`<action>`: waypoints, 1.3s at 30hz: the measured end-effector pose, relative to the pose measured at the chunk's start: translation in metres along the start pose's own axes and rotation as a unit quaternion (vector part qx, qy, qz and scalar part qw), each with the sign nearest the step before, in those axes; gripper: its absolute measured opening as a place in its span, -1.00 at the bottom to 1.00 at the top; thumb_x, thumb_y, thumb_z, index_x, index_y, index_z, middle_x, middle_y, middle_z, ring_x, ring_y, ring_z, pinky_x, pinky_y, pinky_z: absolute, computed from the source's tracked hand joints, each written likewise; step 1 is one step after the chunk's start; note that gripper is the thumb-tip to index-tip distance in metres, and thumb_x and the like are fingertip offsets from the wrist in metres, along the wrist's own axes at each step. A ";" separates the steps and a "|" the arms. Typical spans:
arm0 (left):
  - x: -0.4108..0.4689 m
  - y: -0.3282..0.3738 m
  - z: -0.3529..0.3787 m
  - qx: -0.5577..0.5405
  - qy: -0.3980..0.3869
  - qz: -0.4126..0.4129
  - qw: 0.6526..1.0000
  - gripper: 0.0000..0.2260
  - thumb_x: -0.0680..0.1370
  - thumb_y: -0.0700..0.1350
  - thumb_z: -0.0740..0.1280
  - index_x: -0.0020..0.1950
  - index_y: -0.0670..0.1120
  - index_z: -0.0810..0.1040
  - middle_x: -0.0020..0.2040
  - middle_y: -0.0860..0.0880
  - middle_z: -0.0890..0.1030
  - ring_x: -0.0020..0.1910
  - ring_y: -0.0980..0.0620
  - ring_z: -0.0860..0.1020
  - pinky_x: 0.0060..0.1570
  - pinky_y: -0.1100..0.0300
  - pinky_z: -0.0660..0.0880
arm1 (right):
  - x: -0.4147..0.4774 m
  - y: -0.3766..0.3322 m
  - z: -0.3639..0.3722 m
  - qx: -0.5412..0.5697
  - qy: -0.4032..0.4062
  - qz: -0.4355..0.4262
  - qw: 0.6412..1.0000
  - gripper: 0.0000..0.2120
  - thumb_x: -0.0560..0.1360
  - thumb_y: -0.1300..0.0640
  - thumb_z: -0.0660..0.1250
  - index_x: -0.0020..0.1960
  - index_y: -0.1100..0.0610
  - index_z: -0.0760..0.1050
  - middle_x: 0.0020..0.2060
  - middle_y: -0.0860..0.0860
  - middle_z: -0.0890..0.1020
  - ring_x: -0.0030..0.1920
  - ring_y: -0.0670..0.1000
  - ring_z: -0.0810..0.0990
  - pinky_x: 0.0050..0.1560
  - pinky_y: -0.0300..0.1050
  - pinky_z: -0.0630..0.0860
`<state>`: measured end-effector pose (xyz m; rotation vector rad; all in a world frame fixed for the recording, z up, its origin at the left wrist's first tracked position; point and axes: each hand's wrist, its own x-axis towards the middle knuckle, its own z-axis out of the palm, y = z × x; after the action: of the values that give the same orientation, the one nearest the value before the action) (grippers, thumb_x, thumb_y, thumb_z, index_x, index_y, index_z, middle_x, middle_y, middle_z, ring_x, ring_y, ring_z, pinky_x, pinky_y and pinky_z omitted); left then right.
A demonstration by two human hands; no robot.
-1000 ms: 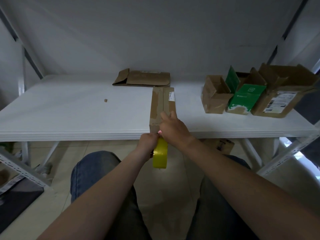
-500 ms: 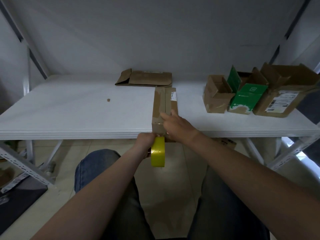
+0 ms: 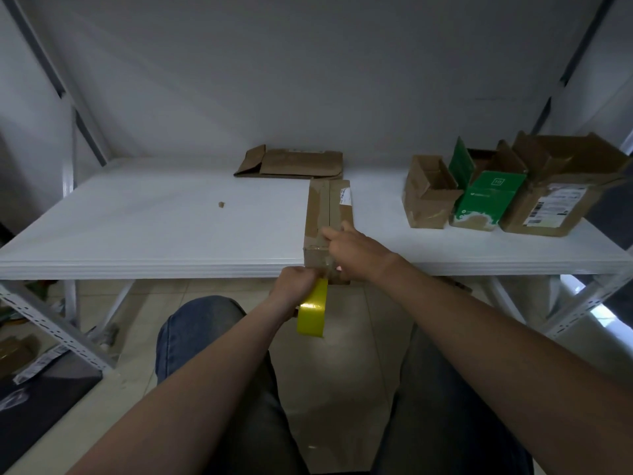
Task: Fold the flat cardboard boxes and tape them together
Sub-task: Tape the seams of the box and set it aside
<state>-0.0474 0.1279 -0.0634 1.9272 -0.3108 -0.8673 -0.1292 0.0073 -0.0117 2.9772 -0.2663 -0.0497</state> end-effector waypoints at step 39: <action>0.006 0.017 -0.046 -0.054 0.114 0.072 0.989 -0.81 0.59 -0.03 0.28 0.04 -0.13 0.58 -0.23 -0.12 0.68 -0.33 -0.12 0.65 -0.03 -0.06 0.62 | 0.002 0.013 0.001 0.100 -0.006 0.037 0.994 -0.78 0.46 0.11 0.52 -0.26 0.14 0.53 0.15 -0.01 0.46 0.19 0.06 0.38 0.01 -0.12 0.42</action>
<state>-0.0094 0.1466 -0.0388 1.8568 -0.2573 -0.5529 -0.1301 -0.0058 -0.0110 3.1636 -0.4067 -0.0346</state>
